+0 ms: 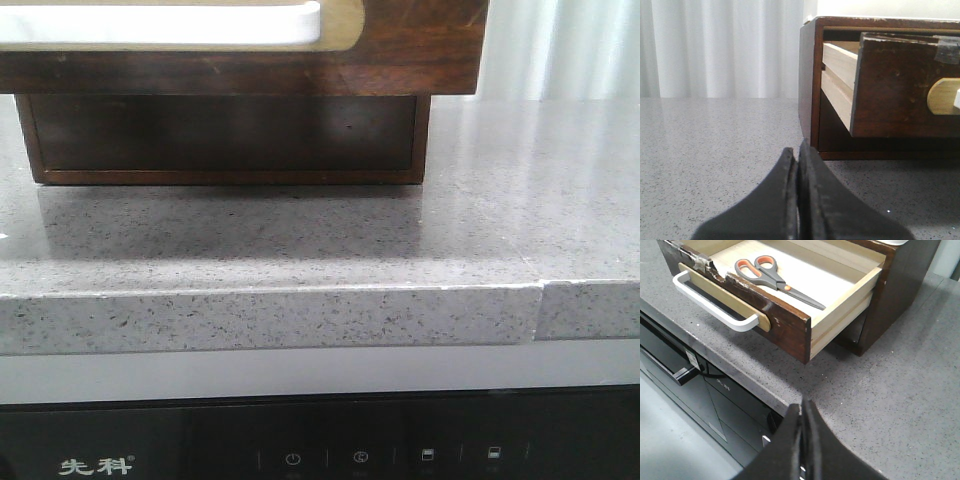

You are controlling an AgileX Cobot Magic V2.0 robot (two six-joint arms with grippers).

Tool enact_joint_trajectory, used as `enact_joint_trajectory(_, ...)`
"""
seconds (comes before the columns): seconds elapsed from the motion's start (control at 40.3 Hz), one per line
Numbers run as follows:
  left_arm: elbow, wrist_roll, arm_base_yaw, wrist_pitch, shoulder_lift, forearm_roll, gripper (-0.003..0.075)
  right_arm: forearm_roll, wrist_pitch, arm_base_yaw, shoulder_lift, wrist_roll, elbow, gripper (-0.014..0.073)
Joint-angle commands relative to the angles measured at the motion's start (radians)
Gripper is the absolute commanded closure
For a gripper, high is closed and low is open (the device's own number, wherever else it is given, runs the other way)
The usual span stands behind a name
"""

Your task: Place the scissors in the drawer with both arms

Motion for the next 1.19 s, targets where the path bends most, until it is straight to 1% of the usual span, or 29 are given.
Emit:
enact_joint_trajectory(0.0, 0.025, 0.002, 0.008, -0.080, -0.019, 0.000, 0.0741, -0.009, -0.078, -0.007, 0.007, 0.000, -0.023, 0.0659)
enact_joint_trajectory(0.099, 0.025, 0.002, 0.054, -0.080, -0.019, 0.000, 0.0741, -0.009, -0.078, -0.007, 0.007, 0.000, -0.023, 0.0659)
enact_joint_trajectory(0.174, 0.025, 0.002, 0.068, -0.080, -0.019, 0.000, 0.0741, -0.009, -0.078, -0.007, 0.007, 0.000, -0.023, 0.0659)
enact_joint_trajectory(1.091, 0.025, 0.002, 0.068, -0.080, -0.019, 0.000, 0.0741, -0.009, -0.081, -0.007, 0.004, 0.000, -0.016, 0.0659)
enact_joint_trajectory(1.166, 0.025, 0.002, 0.068, -0.080, -0.019, 0.000, 0.0741, -0.005, -0.082, -0.041, -0.009, 0.000, 0.005, 0.0659)
